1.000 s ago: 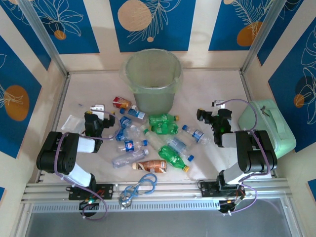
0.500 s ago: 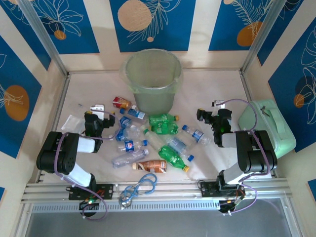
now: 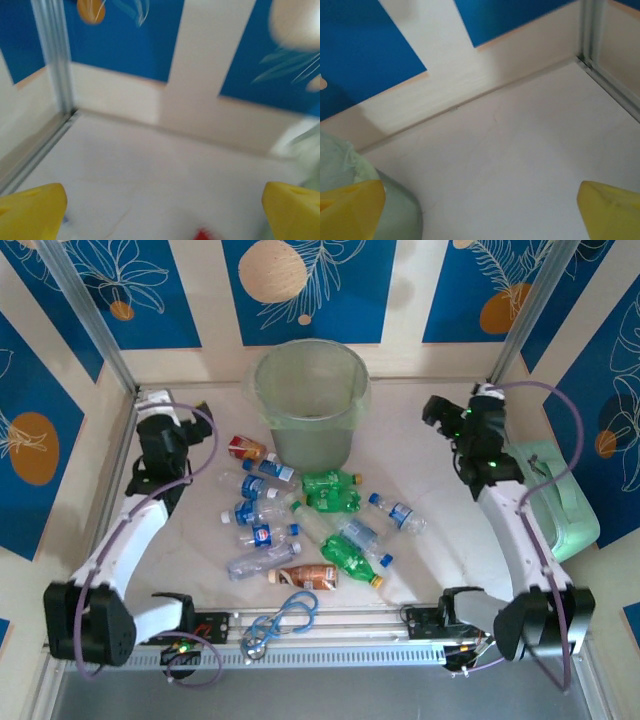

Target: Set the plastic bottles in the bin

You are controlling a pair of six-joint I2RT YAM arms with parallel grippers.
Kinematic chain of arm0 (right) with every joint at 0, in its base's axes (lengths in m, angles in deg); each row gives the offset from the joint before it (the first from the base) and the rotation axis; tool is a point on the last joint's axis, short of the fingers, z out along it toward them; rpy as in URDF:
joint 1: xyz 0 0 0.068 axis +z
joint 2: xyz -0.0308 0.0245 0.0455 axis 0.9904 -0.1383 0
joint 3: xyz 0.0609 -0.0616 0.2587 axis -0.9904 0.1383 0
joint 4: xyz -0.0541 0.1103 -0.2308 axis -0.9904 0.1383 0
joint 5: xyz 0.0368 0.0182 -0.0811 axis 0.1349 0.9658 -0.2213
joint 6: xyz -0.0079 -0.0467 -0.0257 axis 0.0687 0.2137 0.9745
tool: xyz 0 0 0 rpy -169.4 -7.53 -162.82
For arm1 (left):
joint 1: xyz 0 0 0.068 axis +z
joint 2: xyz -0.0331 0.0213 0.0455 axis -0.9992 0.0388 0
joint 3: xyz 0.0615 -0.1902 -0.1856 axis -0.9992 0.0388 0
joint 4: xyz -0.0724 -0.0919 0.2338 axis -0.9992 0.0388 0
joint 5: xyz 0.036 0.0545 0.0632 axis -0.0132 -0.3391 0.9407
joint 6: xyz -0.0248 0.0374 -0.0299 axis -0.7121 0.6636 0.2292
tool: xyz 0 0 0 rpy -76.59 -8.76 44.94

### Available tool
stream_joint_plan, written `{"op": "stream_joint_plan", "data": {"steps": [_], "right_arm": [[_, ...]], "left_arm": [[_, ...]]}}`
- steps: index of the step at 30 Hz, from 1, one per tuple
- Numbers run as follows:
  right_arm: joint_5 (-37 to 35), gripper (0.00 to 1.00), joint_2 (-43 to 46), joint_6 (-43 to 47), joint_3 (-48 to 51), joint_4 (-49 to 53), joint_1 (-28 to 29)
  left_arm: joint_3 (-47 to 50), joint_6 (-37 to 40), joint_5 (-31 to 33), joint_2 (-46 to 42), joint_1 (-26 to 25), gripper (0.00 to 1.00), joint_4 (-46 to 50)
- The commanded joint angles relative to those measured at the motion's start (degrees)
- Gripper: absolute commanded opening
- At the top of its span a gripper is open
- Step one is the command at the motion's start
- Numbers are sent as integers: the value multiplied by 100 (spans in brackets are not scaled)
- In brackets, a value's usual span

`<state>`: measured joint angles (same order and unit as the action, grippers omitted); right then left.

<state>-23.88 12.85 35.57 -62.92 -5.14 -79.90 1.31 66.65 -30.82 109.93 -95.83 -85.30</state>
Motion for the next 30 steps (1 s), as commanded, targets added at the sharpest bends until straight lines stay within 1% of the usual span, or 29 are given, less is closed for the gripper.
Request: {"op": "stream_joint_plan", "data": {"steps": [1,3,6,8,11,15,17,18,20,30], "right_arm": [[368,98,-318,-758,-200,2993,208],[346,95,-411,-742,-469,3694,631],[348,90,-680,-839,-665,4452,1207],[434,89,-830,-901,-664,4698,1501],[563,89,-980,-985,-589,4787,1849],[746,89,-1248,-1031,-476,4809,1929],[728,90,-1466,-1039,-477,4845,1954],[697,91,-1583,-1040,-486,4851,1979],[631,100,-1791,-1027,-507,4849,2013],[519,99,-2738,-832,-939,4894,1901]], "left_arm": [[-196,-1101,-512,-231,-378,99,1933],[-259,-1236,-714,-375,-596,97,2183],[-347,-1290,-958,-502,-787,95,2467],[-393,-1333,-1177,-530,-839,94,2549],[-449,-1417,-1470,-501,-889,92,2620],[-504,-1510,-1748,-487,-902,91,2675],[-483,-1523,-1825,-496,-922,92,2632],[-477,-1533,-1842,-496,-932,92,2620],[-452,-1560,-1900,-474,-935,92,2584],[-565,-1658,-2112,-307,-1146,91,2514]]}}
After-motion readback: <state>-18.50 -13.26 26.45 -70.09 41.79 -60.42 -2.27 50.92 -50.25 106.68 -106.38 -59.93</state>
